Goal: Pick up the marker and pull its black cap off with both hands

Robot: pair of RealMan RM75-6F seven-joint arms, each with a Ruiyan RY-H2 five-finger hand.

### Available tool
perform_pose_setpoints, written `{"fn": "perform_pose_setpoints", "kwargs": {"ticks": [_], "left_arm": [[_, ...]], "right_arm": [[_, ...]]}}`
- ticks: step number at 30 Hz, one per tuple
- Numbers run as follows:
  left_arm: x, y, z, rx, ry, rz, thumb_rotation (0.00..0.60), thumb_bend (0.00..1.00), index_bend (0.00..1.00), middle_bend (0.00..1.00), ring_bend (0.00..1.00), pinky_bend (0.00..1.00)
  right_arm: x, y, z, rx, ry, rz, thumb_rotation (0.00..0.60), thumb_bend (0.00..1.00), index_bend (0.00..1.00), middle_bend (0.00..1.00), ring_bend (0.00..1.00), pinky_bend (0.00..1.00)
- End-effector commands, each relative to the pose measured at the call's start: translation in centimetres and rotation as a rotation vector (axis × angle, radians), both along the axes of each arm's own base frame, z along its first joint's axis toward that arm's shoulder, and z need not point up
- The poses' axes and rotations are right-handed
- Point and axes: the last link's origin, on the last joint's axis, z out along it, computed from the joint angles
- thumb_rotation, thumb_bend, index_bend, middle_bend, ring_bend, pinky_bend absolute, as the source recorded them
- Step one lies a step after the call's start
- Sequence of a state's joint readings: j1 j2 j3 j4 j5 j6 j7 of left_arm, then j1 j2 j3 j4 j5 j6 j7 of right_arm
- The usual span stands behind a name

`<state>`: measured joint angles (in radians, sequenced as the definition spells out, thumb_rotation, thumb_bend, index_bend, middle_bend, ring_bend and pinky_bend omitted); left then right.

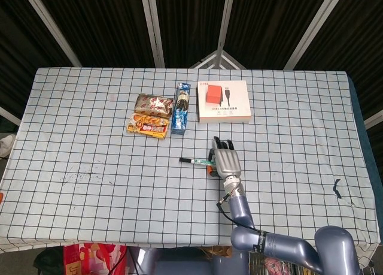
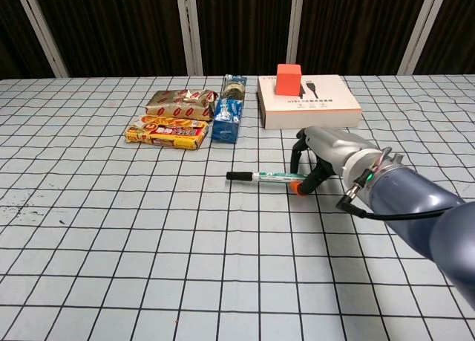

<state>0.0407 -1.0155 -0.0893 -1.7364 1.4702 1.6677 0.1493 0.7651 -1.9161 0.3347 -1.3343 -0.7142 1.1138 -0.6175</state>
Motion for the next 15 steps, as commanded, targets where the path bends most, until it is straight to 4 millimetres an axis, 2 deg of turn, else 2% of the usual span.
{"fn": "perform_pose_setpoints", "kwargs": {"ticks": [1,10,15], "left_arm": [[0.0,0.0,-0.1,-0.003,0.000,0.001,0.600,0.37,0.01,0.00,0.00,0.00],[0.3,0.2,-0.5,-0.012,0.001,-0.008,0.600,0.37,0.01,0.00,0.00,0.00],[1.7,0.8,-1.3,-0.022,-0.016,-0.074,0.600,0.37,0.01,0.00,0.00,0.00]], "right_arm": [[-0.1,0.1,0.3,0.004,-0.013,-0.006,0.600,0.47,0.67,0.07,0.14,0.04],[-0.6,0.1,1.2,0.019,-0.094,-0.028,0.600,0.48,0.68,0.07,0.14,0.04],[-0.3,0.3,3.0,-0.009,-0.136,-0.004,0.600,0.48,0.69,0.07,0.14,0.04]]}}
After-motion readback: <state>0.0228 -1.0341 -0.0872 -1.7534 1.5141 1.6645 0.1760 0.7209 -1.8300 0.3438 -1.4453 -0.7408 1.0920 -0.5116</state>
